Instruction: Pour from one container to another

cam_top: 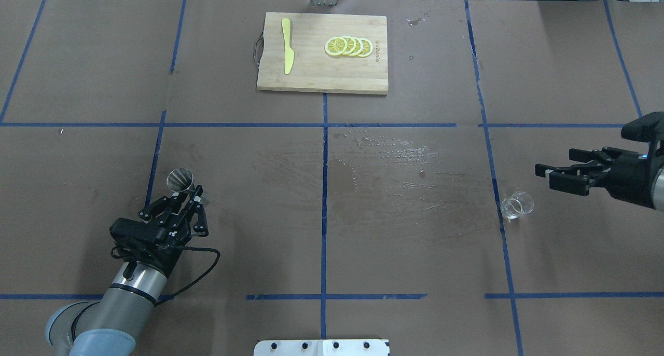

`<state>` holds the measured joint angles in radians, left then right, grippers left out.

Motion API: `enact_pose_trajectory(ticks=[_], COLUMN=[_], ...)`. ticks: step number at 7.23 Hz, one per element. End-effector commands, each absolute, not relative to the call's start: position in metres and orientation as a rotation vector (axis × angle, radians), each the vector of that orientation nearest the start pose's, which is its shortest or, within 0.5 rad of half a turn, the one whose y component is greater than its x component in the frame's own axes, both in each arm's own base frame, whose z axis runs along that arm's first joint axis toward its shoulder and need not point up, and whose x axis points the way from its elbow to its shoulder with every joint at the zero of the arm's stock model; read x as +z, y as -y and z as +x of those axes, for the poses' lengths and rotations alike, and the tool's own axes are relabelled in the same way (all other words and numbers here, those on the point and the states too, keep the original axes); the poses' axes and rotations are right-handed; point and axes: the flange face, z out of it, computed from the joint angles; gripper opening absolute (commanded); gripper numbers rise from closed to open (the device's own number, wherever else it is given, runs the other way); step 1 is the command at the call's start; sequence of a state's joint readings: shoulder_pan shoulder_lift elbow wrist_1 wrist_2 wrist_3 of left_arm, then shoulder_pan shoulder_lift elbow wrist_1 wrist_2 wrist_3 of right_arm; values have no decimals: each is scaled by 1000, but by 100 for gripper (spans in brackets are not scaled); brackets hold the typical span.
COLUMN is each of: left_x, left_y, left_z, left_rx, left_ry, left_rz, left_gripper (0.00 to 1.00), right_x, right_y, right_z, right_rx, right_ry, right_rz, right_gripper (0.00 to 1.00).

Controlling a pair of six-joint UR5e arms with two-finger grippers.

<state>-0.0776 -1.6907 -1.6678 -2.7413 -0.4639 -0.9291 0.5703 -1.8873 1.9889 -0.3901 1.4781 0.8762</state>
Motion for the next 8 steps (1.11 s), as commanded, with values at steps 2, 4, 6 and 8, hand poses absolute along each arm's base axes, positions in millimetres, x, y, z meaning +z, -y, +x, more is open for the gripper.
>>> enact_pose_trajectory(ticks=[2,4,6,8], left_x=[413,415,417,415], left_y=[262,267,268,267], left_z=[476,473,473,475], left_rx=[-306,-310,-308,-309], left_ry=[-808,-801,-794,-799], left_rz=[1255,1256,1257,1256], left_gripper=[0,0,0,0], right_x=[455,474,516,544], right_y=[231,180,170,169], right_z=[-327,-350,-363,-368], right_rx=[123,242,336,418], right_ry=[855,799,777,828], right_rz=[1075,1210,1273,1237], right_gripper=[100,95,95,95])
